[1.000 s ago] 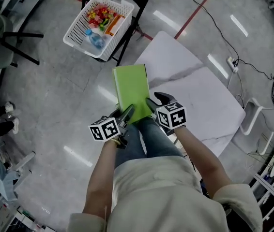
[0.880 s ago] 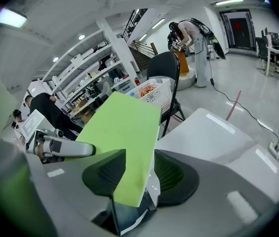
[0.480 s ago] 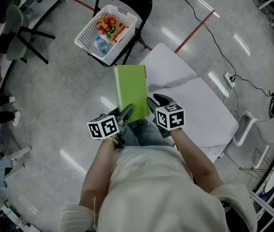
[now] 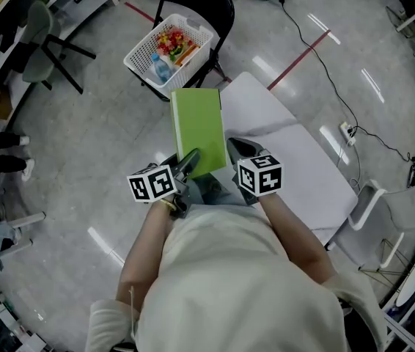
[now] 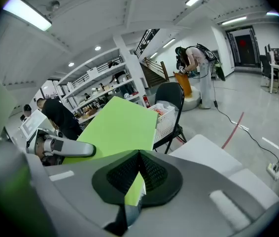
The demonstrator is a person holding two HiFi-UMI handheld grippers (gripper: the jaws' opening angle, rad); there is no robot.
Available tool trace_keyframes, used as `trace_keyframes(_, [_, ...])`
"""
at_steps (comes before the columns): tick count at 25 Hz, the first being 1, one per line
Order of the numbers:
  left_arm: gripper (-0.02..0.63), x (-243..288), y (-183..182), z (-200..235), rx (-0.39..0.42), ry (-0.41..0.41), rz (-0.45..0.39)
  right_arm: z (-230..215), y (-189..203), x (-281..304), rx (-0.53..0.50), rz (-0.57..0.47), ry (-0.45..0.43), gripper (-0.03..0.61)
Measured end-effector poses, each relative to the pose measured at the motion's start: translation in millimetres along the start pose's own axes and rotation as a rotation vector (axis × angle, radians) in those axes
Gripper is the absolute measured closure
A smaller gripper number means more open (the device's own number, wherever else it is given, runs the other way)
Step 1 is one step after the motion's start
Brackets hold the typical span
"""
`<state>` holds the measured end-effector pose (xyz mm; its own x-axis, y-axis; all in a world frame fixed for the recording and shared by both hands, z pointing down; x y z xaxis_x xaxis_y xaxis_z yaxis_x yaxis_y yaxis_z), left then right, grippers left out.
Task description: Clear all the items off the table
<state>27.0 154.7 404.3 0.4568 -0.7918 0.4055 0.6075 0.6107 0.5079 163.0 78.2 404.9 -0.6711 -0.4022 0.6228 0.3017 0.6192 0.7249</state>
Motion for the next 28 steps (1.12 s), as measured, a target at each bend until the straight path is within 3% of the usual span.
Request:
trace_keyframes(13, [0.476, -8, -47, 6, 0.016, 0.024, -0.049, 19, -30, 19, -0.056, -0.031, -0.018, 0.58])
trace_keyframes(28, [0.476, -47, -168, 84, 0.046, 0.05, -0.025, 90, -95, 123, 0.038, -0.01, 0.009, 0.578])
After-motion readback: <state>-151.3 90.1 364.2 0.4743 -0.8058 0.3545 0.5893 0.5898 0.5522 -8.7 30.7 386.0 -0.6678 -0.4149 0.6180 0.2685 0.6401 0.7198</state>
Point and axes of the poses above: the fingertips, and each gripper's own axes: x forward along the fingers, z to its left, y out of its underside, the point moved 4 cm from there along -x, backward along the fingers, and after that the axes turned 5 degrees about y, right-handed, at the moved point
